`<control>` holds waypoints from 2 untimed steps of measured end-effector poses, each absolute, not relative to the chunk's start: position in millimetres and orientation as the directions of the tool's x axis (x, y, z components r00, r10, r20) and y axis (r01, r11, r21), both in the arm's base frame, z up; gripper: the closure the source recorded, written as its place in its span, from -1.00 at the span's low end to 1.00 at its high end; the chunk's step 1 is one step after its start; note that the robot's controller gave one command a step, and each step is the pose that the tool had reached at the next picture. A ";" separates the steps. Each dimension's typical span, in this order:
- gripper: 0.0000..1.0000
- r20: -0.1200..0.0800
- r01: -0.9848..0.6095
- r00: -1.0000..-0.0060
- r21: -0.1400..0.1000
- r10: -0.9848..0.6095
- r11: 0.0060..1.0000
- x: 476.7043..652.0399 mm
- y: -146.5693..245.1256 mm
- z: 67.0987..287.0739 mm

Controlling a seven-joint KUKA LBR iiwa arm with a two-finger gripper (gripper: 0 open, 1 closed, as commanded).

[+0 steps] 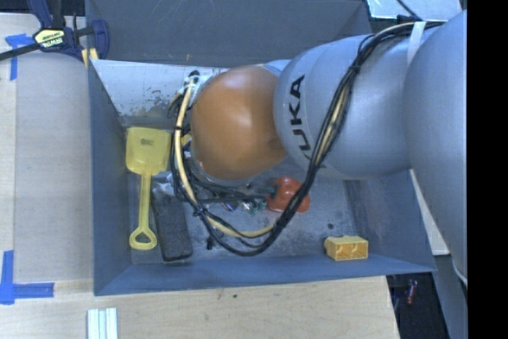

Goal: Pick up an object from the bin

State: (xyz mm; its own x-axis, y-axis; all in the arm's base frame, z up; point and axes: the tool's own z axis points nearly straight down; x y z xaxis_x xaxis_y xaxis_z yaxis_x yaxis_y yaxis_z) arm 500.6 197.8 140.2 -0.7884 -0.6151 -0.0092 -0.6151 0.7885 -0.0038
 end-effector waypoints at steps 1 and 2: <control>-1.00 -0.014 -0.729 -0.684 -0.007 -0.729 0.684 486.9 189.8 100.4; -1.00 -0.005 -0.950 -0.314 -0.010 -0.950 0.314 495.9 235.9 70.4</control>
Offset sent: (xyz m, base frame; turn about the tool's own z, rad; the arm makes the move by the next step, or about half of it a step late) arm -0.0058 0.0396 -0.0702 -0.5940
